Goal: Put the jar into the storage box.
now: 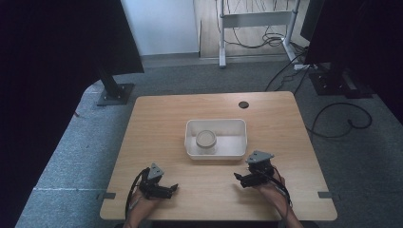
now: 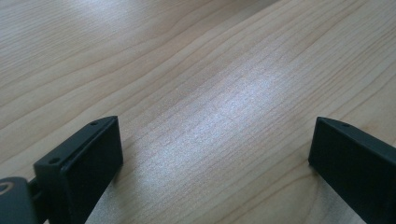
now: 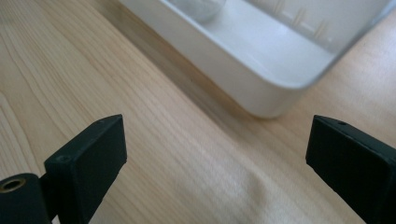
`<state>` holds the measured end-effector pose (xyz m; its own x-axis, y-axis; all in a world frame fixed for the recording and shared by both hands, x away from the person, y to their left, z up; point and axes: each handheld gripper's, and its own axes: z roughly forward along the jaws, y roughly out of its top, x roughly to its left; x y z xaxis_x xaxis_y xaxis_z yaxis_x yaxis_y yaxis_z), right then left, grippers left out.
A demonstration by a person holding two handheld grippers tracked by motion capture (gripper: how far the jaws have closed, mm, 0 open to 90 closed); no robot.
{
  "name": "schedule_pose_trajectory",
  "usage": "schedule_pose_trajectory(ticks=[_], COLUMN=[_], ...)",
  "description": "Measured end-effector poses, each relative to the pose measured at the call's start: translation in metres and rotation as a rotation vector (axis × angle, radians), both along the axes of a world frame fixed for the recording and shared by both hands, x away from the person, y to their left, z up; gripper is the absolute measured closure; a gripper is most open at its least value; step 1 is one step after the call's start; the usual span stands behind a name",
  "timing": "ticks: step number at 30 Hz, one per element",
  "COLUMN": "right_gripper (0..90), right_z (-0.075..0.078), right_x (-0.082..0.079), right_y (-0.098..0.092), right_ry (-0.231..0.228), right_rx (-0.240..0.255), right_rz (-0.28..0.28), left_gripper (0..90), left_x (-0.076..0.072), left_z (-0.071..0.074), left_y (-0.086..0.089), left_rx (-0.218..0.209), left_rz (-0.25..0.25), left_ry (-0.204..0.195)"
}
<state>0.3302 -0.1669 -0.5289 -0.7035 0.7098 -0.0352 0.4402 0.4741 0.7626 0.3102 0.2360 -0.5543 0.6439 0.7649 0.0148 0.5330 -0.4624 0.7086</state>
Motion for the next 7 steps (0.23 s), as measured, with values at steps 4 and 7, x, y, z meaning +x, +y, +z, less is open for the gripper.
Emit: schedule_pose_trajectory(ticks=[4, 7], right_gripper=[4.9, 4.8], right_z=[-0.0064, -0.0096], right_x=[-0.0030, -0.0044], right_y=[-0.0018, -0.0027], right_ry=[0.020, 0.030], right_rx=[-0.018, -0.028], right_rz=[-0.002, -0.003], left_gripper=[2.6, 2.6], left_x=[0.0000, 0.0000], left_z=[0.0000, 0.0000], left_y=[0.0000, 0.0000], left_rx=[0.000, 0.000], left_rz=[0.000, 0.000], left_ry=[0.000, 0.000])
